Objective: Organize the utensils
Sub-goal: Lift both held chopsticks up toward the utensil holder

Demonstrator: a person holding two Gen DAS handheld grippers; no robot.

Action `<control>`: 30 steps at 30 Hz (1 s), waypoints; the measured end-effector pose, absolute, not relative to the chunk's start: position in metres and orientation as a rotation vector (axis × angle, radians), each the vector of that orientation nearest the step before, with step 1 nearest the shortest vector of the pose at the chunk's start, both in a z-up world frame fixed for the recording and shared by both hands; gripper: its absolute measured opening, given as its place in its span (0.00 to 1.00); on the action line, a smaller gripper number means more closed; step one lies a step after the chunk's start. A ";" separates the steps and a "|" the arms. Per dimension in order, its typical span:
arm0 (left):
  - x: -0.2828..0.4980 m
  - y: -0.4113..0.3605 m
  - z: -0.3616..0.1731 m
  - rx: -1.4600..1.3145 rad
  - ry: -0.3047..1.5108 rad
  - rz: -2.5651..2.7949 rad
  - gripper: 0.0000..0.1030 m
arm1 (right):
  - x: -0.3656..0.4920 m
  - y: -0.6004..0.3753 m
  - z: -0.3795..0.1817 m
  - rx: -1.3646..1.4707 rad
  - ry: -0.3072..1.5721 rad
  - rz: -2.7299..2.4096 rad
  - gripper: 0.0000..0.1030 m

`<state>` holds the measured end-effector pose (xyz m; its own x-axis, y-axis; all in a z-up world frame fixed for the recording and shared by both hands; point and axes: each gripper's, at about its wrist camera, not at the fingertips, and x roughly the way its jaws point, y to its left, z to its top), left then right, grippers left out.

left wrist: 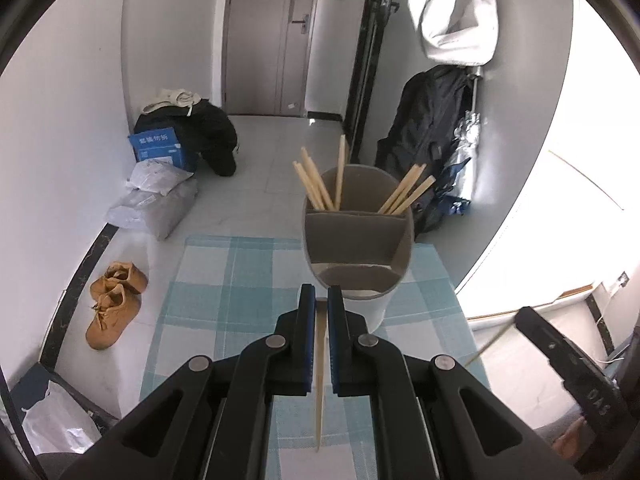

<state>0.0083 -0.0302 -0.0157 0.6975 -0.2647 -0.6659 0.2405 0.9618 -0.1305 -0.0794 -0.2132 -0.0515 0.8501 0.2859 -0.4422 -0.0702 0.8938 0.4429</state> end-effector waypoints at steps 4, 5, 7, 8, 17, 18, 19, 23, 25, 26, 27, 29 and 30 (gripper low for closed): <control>-0.002 -0.031 -0.008 -0.020 0.733 -0.302 0.02 | -0.080 -0.200 -0.044 0.384 0.515 0.198 0.05; -0.003 -0.031 -0.007 -0.021 0.731 -0.307 0.02 | -0.081 -0.197 -0.042 0.377 0.514 0.200 0.05; -0.005 -0.028 -0.004 -0.031 0.728 -0.310 0.02 | -0.082 -0.192 -0.040 0.359 0.515 0.199 0.05; -0.005 -0.026 -0.003 -0.037 0.730 -0.307 0.02 | -0.081 -0.190 -0.039 0.349 0.518 0.199 0.05; -0.001 -0.018 0.004 -0.052 0.754 -0.329 0.02 | -0.083 -0.192 -0.032 0.350 0.511 0.181 0.05; 0.000 -0.017 0.007 -0.053 0.751 -0.337 0.02 | -0.083 -0.192 -0.030 0.351 0.507 0.183 0.05; 0.000 -0.017 0.009 -0.056 0.750 -0.343 0.02 | -0.082 -0.193 -0.025 0.354 0.500 0.186 0.05; 0.003 -0.011 0.025 -0.098 0.736 -0.381 0.02 | -0.076 -0.193 -0.007 0.352 0.479 0.197 0.05; 0.007 -0.007 0.037 -0.128 0.720 -0.396 0.02 | -0.071 -0.194 0.005 0.348 0.475 0.200 0.05; 0.009 -0.005 0.045 -0.136 0.708 -0.398 0.02 | -0.068 -0.194 0.011 0.343 0.469 0.201 0.05; 0.011 -0.003 0.053 -0.144 0.697 -0.403 0.02 | -0.066 -0.195 0.017 0.335 0.459 0.202 0.05; 0.016 -0.002 0.066 -0.154 0.678 -0.413 0.02 | -0.061 -0.197 0.030 0.319 0.440 0.205 0.05; 0.019 -0.001 0.074 -0.159 0.665 -0.416 0.02 | -0.058 -0.198 0.036 0.313 0.430 0.207 0.05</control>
<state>0.0195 -0.0015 0.0738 0.7084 -0.4228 -0.5651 0.3229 0.9061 -0.2733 -0.0584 -0.1977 0.0364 0.8892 0.2616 -0.3754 -0.1306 0.9314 0.3397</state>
